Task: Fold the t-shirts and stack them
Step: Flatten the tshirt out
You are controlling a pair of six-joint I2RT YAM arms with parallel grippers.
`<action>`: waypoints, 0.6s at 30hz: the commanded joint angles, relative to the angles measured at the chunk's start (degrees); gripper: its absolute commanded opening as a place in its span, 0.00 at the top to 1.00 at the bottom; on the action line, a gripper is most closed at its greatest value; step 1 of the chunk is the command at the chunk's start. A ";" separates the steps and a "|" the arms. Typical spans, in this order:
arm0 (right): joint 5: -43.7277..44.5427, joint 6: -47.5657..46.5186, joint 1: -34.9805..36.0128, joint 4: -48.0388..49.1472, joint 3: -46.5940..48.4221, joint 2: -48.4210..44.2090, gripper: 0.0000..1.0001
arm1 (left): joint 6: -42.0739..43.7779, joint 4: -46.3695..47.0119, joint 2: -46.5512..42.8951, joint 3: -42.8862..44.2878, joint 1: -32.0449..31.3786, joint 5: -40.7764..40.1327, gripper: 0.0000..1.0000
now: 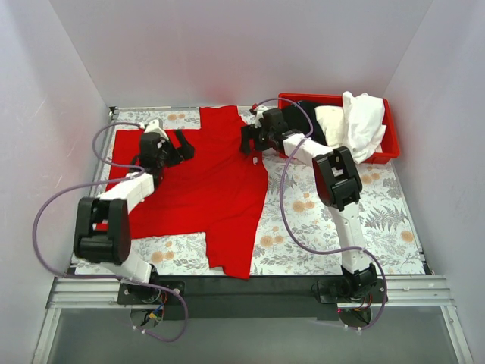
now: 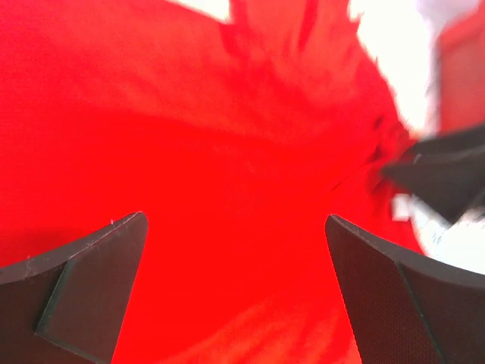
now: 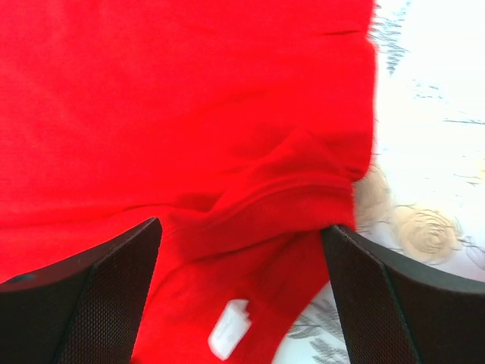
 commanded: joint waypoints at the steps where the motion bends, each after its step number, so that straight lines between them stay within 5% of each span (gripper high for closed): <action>1: -1.95 -3.30 2.98 1.55 -0.82 -6.41 0.22 | 0.47 -2.82 -15.33 -3.37 0.14 -13.11 0.02; 6: -0.98 -2.34 5.36 6.46 -12.59 -18.27 0.22 | -13.04 -13.11 -28.62 -11.28 1.27 -36.48 0.02; 10: 0.95 -1.90 7.38 8.23 -21.46 -26.36 0.22 | -21.05 -16.48 -40.58 -18.75 2.25 -45.22 0.02; 18: 5.00 -0.84 8.88 9.20 -35.01 -43.06 0.22 | -27.74 -20.43 -36.91 -23.07 24.89 -31.17 0.06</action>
